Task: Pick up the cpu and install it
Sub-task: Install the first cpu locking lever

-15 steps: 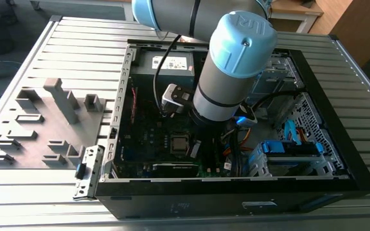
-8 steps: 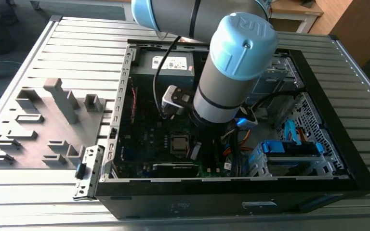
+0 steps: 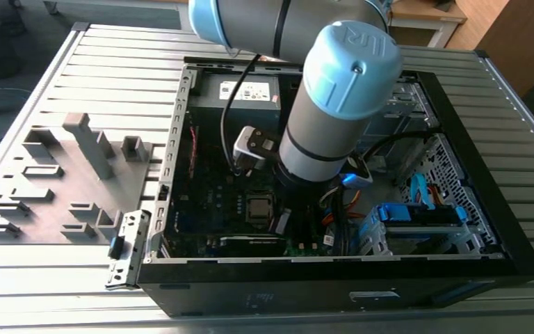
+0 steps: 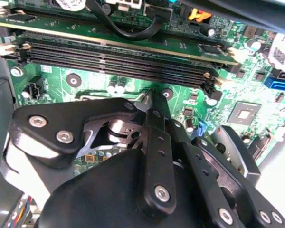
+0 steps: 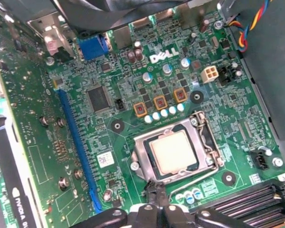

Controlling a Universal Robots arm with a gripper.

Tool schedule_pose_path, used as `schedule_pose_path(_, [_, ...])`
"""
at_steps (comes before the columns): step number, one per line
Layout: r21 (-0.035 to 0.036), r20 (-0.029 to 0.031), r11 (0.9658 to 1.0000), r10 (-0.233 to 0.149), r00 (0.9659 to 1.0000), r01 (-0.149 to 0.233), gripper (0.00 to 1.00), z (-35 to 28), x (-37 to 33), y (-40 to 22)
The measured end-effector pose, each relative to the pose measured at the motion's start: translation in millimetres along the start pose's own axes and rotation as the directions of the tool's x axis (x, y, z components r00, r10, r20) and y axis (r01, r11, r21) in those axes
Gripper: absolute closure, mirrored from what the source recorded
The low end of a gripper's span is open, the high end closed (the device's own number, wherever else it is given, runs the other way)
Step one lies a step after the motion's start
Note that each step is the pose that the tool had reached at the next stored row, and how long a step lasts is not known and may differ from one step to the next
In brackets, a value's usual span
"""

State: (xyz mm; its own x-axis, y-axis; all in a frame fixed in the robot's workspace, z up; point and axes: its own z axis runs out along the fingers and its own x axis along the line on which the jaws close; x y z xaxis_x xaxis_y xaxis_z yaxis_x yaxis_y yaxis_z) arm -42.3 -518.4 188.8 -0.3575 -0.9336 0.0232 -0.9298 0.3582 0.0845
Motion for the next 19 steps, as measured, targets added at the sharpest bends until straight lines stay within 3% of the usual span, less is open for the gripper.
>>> schedule_pose_path(19, [0.0042,0.0016,0.9998,-0.021,0.9998,0.021,0.89,-0.8,5.9,-0.6])
